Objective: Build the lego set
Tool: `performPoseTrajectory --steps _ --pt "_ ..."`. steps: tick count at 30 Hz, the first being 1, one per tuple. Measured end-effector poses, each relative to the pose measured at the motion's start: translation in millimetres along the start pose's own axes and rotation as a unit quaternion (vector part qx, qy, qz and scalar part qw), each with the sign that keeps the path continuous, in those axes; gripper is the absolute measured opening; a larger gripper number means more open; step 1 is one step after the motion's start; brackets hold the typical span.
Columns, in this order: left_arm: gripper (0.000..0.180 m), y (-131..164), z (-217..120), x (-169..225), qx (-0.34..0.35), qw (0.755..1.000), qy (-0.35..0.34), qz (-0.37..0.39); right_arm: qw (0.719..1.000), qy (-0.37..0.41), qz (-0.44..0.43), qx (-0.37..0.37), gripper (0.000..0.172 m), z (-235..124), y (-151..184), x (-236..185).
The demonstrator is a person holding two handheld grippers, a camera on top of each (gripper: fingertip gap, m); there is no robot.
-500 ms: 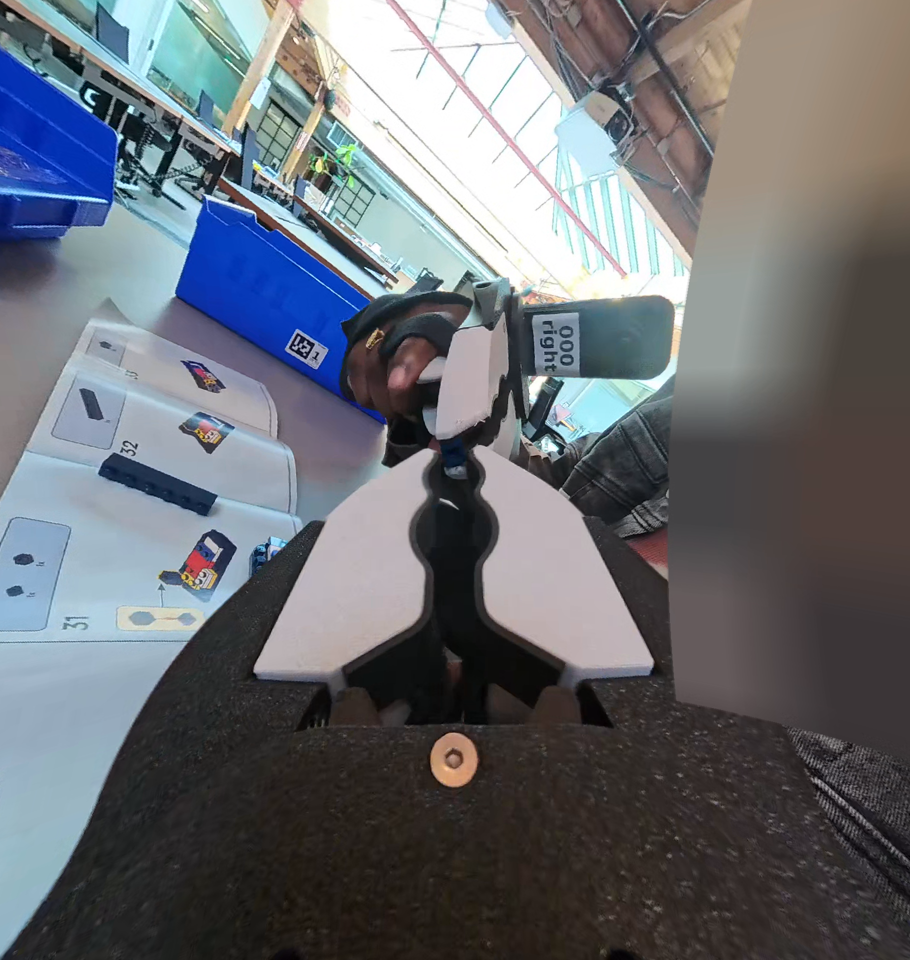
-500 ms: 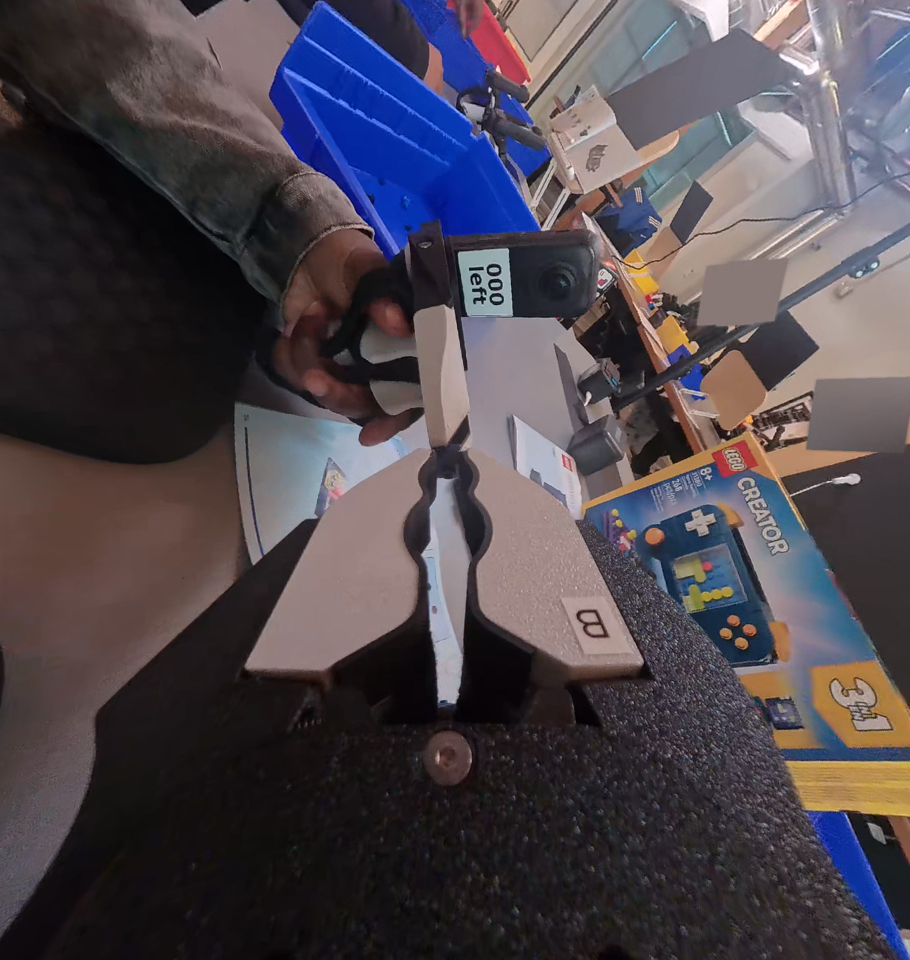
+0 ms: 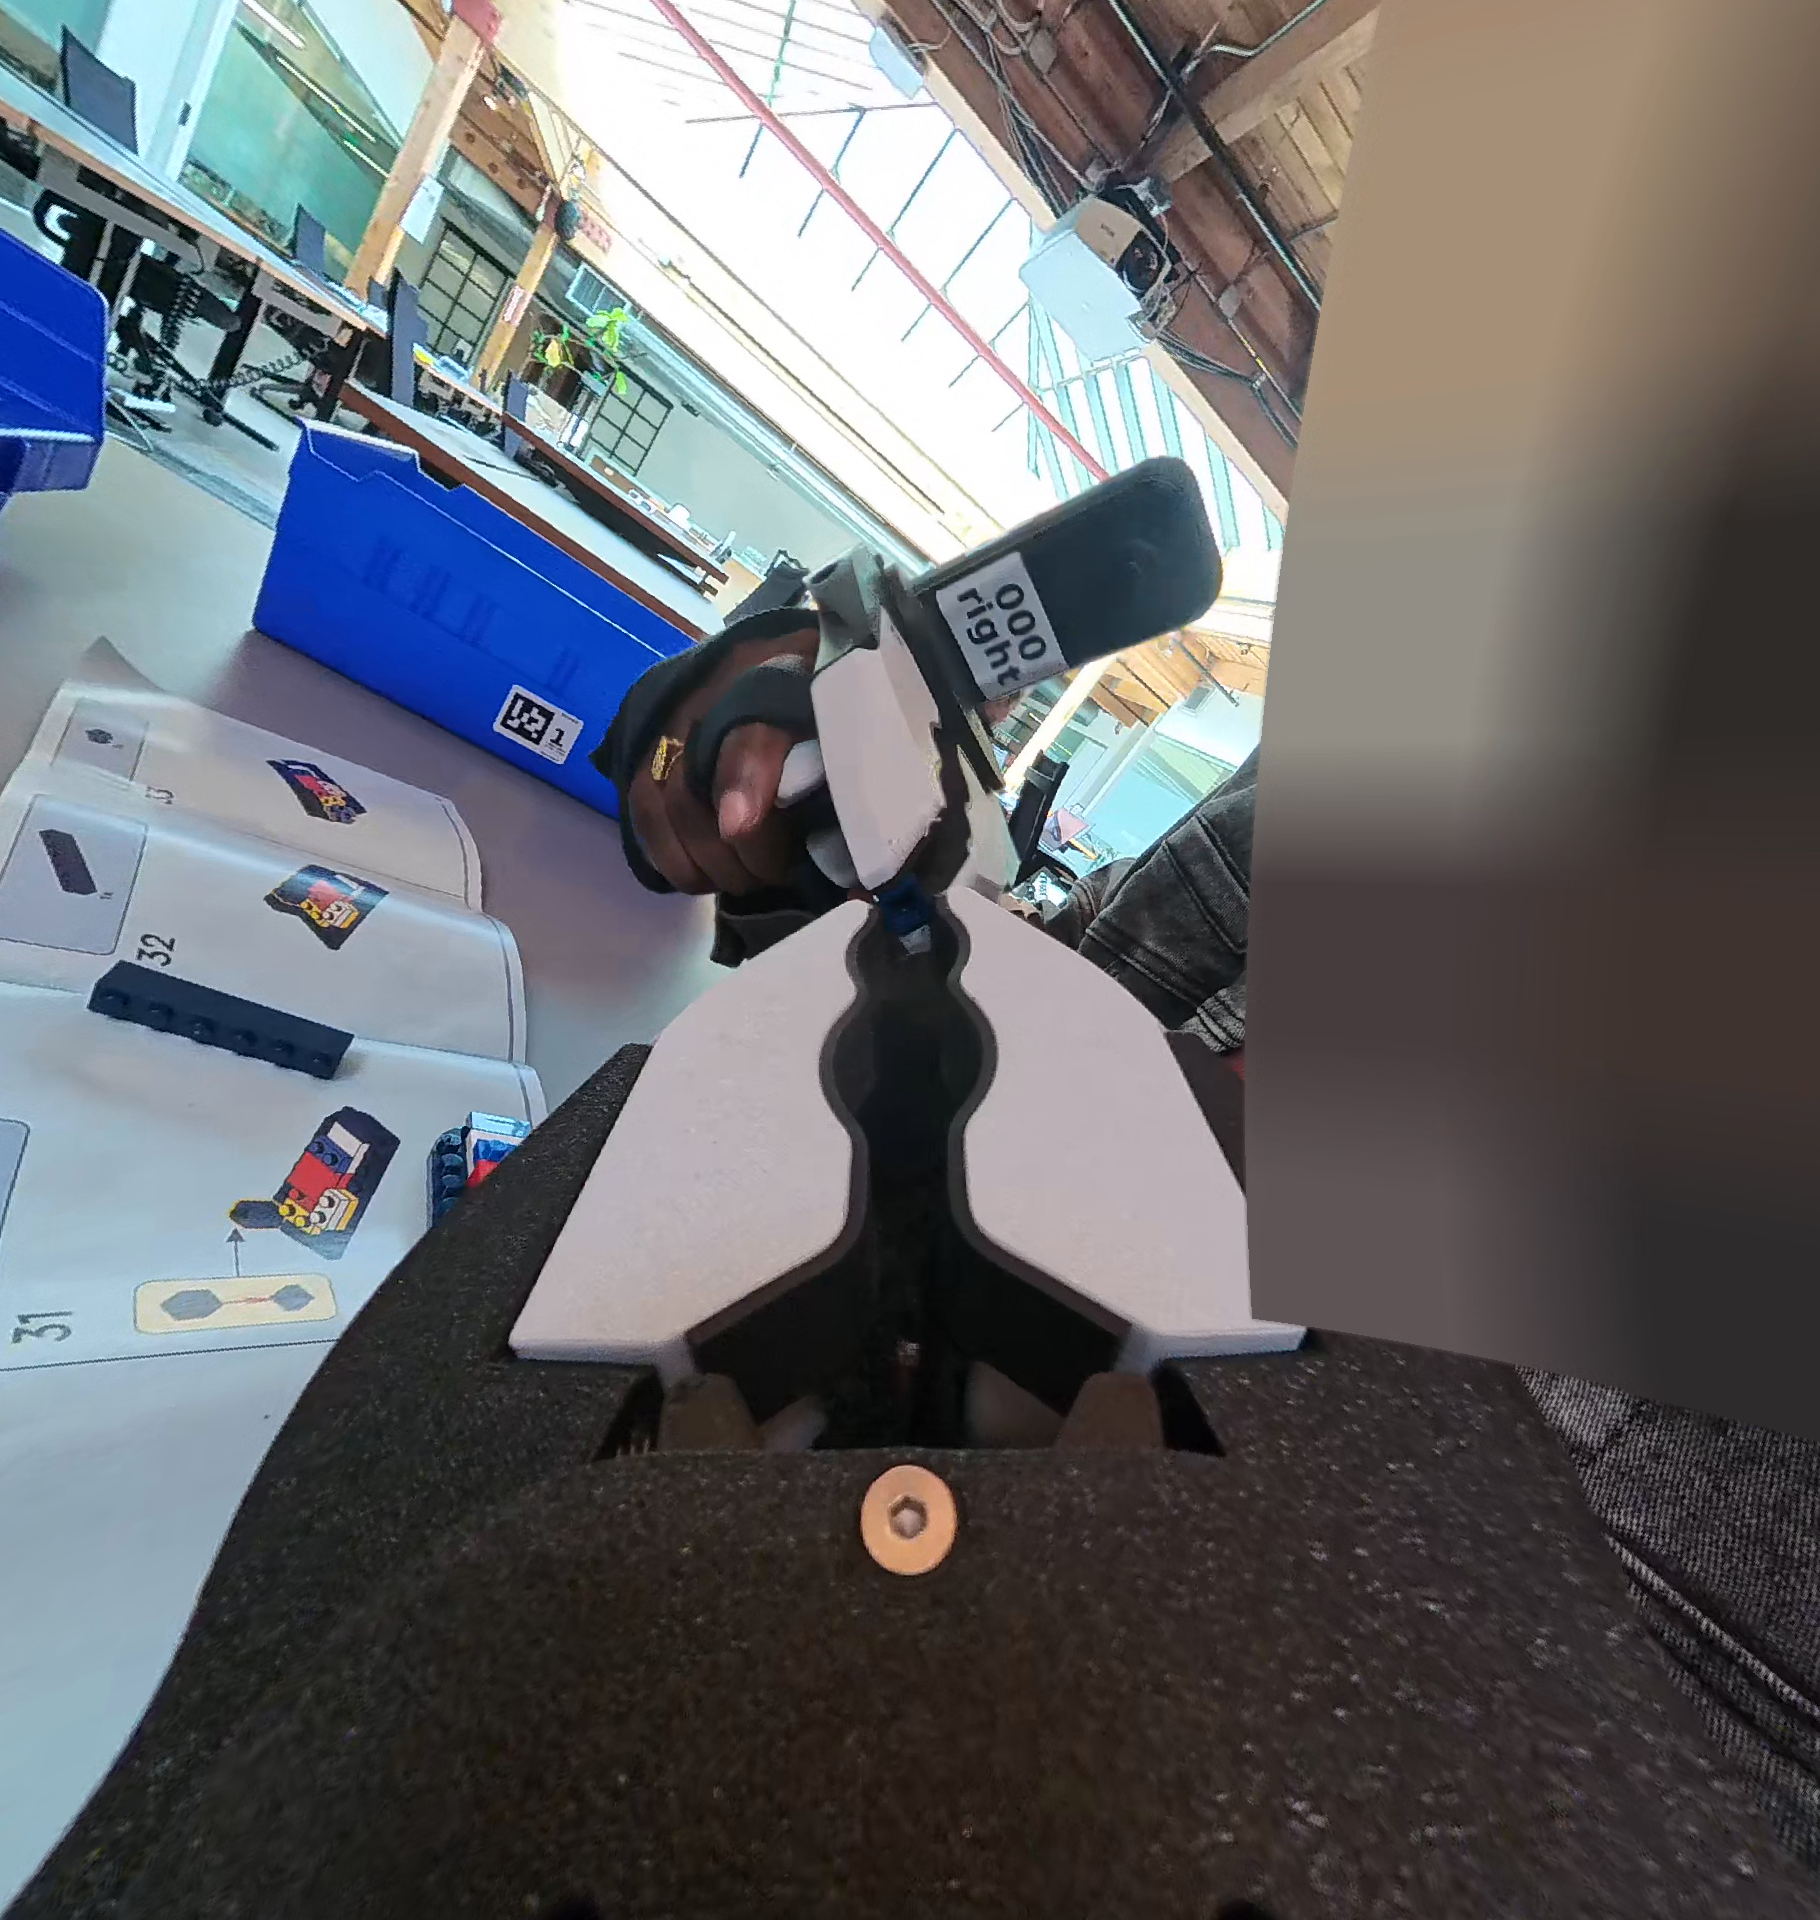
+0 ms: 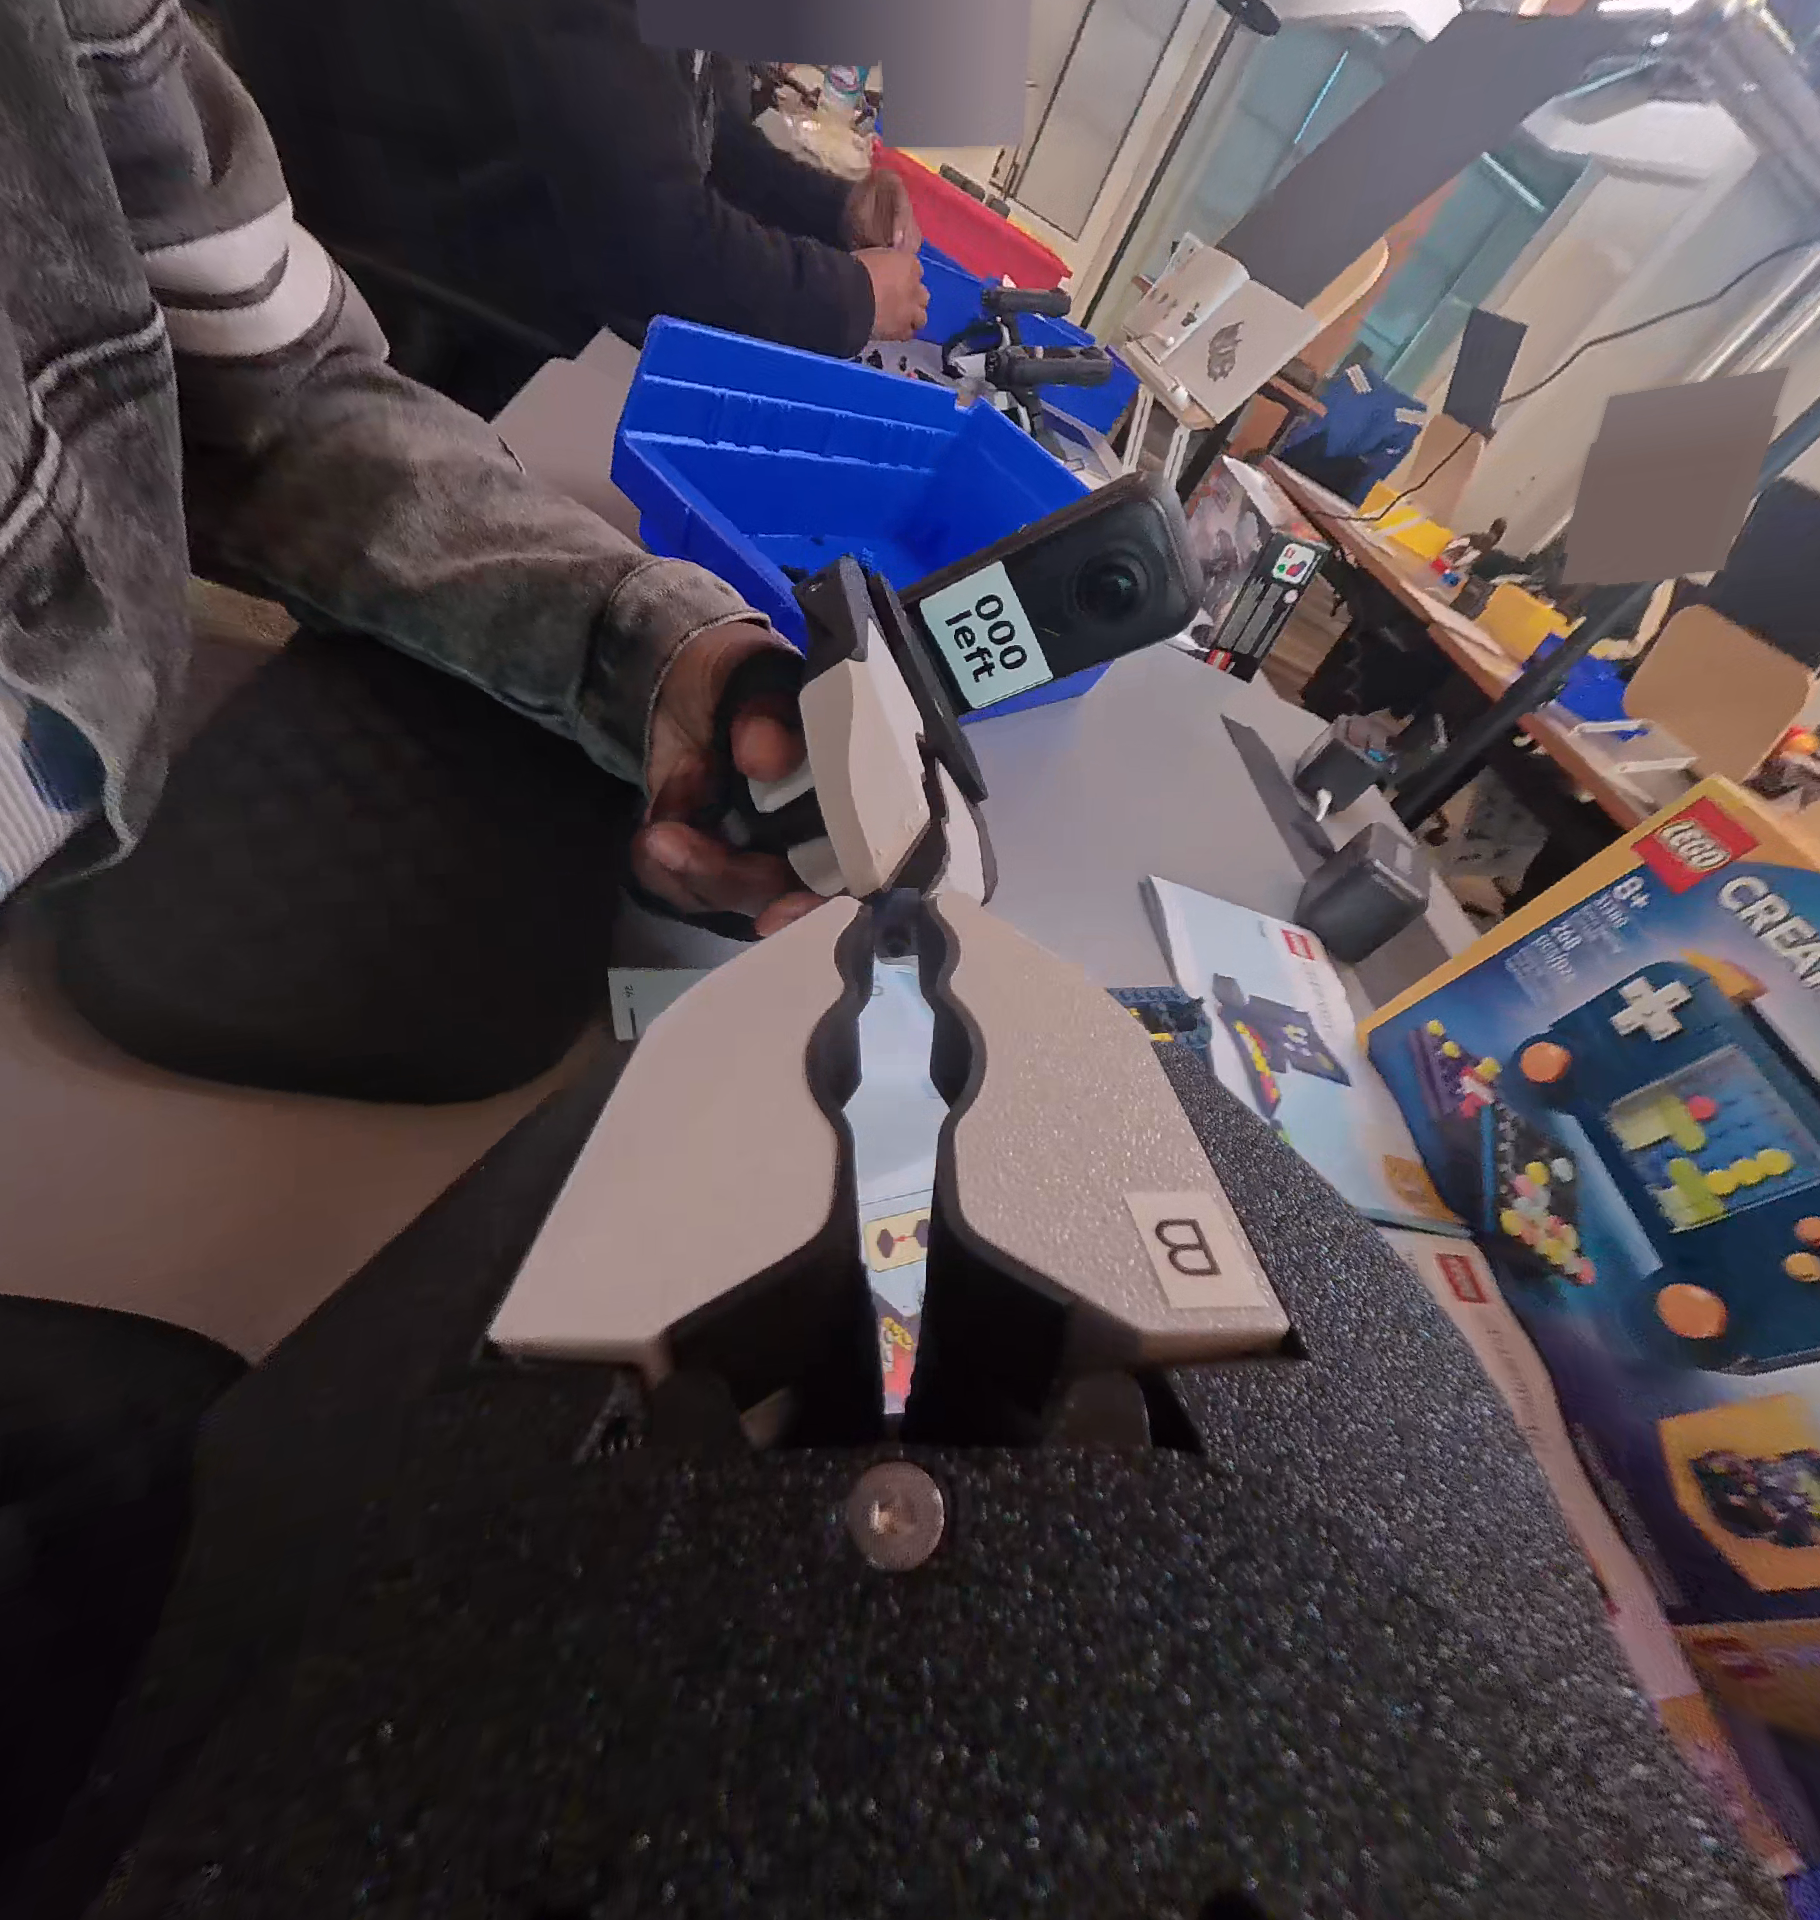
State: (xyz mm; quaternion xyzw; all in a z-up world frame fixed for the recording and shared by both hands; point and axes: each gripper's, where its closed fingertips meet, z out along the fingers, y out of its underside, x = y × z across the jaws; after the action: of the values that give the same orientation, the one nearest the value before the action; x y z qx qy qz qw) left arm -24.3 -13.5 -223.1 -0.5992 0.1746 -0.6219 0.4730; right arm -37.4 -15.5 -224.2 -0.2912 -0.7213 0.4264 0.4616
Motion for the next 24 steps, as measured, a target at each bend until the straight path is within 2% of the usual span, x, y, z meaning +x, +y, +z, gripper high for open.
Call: performPoseTrajectory --steps 6,10,16,21,24 --pt "0.007 0.8 -1.2 -2.1 -0.003 1.0 -0.004 0.003 1.0 0.001 0.018 -0.005 0.008 1.3 2.6 0.1" --pt "0.007 0.7 -0.7 1.2 -0.008 1.0 -0.004 0.022 0.996 -0.021 0.084 0.023 0.009 0.9 -0.1 -1.4" --pt "0.007 3.0 -0.9 1.2 -0.016 1.0 -0.001 0.026 0.996 -0.023 0.083 0.018 0.009 1.3 1.2 -3.2" --pt "0.009 0.2 -2.0 -5.2 -0.005 1.0 -0.011 0.002 1.0 0.004 0.023 -0.015 0.009 2.4 5.7 2.2" --pt "0.019 -3.7 -5.5 -9.0 0.008 0.999 -0.008 -0.032 0.998 0.022 -0.036 -0.051 0.008 5.0 9.5 6.3"
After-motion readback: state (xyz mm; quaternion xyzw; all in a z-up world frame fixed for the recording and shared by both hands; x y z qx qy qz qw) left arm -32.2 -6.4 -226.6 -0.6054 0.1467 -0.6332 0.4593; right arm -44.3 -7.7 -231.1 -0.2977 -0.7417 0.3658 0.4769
